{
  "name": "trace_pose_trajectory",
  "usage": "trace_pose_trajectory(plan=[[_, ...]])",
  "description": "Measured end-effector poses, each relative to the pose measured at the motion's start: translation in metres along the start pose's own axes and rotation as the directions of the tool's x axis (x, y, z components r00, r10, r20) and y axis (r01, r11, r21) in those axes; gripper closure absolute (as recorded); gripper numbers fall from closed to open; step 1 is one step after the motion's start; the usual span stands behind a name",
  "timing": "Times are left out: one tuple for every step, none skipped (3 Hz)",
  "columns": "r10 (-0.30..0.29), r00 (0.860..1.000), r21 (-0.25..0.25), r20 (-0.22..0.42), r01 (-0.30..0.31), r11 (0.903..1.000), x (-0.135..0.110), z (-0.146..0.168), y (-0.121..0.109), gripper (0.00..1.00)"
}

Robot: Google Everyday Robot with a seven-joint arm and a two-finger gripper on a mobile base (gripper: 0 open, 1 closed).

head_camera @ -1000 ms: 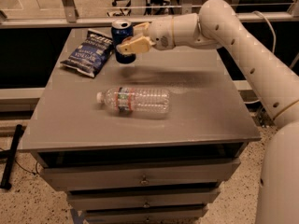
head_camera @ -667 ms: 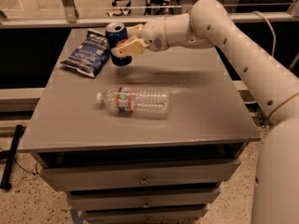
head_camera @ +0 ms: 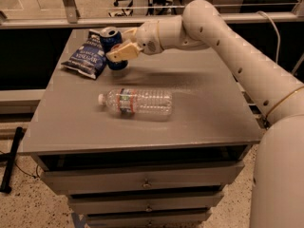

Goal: Move pepsi can near blue chip bag

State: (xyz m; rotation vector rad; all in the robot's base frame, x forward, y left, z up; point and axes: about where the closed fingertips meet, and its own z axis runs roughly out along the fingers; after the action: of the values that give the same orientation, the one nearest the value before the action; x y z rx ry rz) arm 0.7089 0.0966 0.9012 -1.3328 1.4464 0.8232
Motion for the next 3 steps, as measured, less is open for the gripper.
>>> trace_pose_trajectory(plan=[[-0.001,1.000,0.000,0.000,0.001,1.0000,0.001,0.011,-0.001,0.59],[0.003,1.000,0.001,-0.002,-0.003,1.0000,0.005,0.018,-0.002,0.36],[0.007,1.000,0.001,0.002,-0.007,1.0000,0.008,0.023,-0.003,0.12]])
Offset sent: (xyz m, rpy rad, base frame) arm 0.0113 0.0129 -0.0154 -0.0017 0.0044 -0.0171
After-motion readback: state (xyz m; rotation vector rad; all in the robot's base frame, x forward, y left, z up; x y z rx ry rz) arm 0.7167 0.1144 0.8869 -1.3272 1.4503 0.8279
